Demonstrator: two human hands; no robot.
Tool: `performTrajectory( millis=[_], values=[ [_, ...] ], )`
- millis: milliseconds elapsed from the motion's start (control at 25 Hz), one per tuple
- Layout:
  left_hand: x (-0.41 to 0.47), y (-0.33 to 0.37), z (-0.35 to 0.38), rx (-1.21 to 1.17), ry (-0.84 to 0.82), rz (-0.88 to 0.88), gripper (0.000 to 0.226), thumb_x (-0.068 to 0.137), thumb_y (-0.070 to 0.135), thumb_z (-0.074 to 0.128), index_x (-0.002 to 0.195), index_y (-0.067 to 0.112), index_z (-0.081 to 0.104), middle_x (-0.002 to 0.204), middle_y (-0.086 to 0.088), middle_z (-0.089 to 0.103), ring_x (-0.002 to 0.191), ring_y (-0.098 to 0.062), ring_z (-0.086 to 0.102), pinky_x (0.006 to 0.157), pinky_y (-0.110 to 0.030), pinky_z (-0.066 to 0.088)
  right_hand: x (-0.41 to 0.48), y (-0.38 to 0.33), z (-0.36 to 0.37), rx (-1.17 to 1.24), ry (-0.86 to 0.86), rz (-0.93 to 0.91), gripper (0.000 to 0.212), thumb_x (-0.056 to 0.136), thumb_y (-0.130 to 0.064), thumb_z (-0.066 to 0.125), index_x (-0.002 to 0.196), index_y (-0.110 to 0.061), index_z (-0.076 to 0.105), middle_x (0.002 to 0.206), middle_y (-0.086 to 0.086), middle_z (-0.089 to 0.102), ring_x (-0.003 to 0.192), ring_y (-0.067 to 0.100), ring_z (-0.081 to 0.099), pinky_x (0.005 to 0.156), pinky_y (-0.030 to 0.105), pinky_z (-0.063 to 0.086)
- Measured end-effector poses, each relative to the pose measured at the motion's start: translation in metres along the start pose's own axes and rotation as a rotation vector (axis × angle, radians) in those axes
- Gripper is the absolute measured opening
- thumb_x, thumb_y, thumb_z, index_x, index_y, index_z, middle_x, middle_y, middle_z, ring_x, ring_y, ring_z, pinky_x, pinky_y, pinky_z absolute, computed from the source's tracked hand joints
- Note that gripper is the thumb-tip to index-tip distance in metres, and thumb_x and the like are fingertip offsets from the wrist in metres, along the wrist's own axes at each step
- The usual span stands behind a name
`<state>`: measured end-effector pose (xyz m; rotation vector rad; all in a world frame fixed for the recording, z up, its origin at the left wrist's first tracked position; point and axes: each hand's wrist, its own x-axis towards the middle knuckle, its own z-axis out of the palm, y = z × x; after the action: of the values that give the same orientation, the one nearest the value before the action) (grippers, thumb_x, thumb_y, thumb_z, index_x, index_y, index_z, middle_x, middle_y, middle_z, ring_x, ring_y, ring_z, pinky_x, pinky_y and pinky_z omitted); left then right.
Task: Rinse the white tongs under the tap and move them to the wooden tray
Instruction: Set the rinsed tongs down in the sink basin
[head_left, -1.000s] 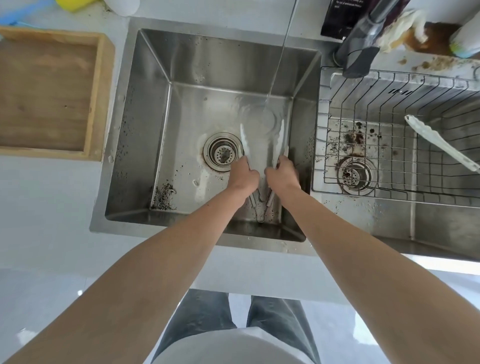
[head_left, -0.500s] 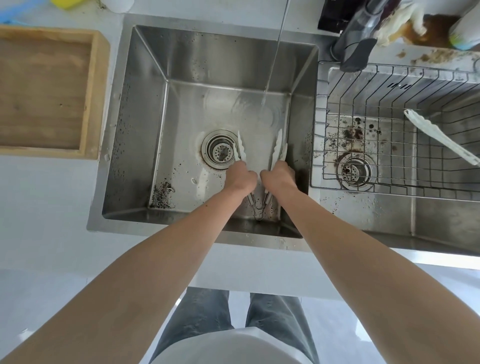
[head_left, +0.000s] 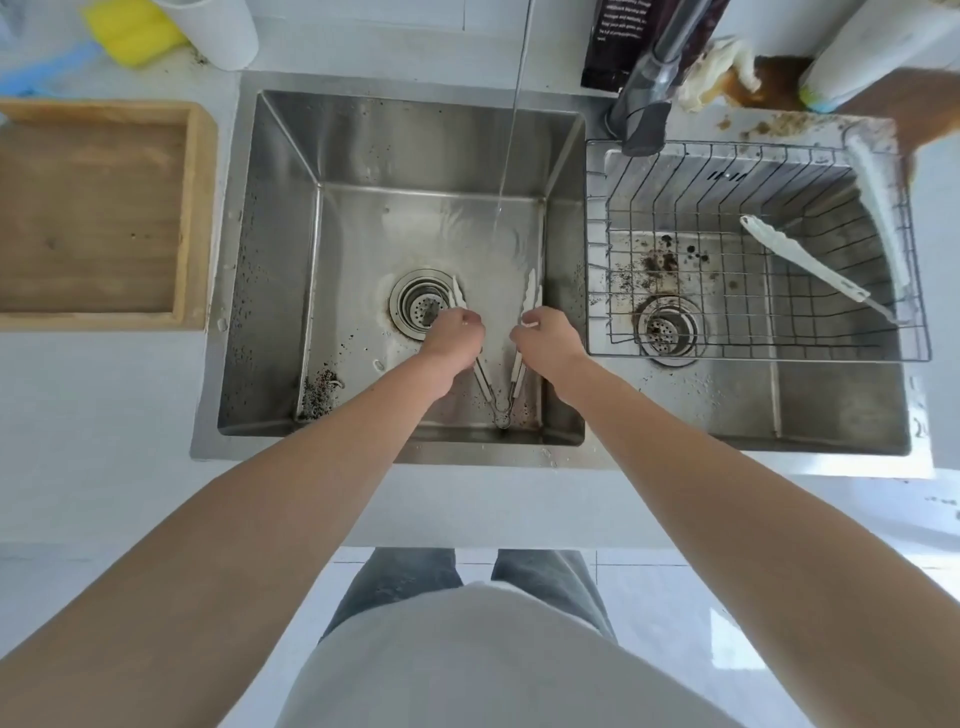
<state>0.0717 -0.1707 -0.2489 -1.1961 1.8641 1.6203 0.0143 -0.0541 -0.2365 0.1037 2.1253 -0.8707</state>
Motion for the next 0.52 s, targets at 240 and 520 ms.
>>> performTrajectory(
  millis=[240, 520],
  values=[
    [-0.049, 0.028, 0.001, -0.099, -0.045, 0.179, 0.018, 0.097, 0.013, 0.042, 0.087, 0.022, 0.054, 0.091, -0.008, 0.055, 0.079, -0.021, 0.059, 0.075, -0.035, 0.044, -0.05, -0.005, -0.034, 0.224, 0.073, -0.129, 0.04, 0.091, -0.008, 0.054, 0.131, -0.009, 0.053, 0.104, 0.004, 0.066, 0.102, 0.025, 0.067, 0.093, 0.044, 0.056],
    [-0.091, 0.079, 0.051, -0.133, -0.107, 0.307, 0.027, 0.1, 0.022, 0.047, 0.123, 0.011, 0.058, 0.11, -0.006, 0.066, 0.101, -0.016, 0.065, 0.093, -0.03, 0.05, -0.074, 0.021, -0.124, 0.149, 0.204, -0.192, 0.037, 0.091, -0.016, 0.056, 0.128, -0.015, 0.057, 0.102, 0.002, 0.069, 0.096, 0.022, 0.069, 0.088, 0.043, 0.058]
  ],
)
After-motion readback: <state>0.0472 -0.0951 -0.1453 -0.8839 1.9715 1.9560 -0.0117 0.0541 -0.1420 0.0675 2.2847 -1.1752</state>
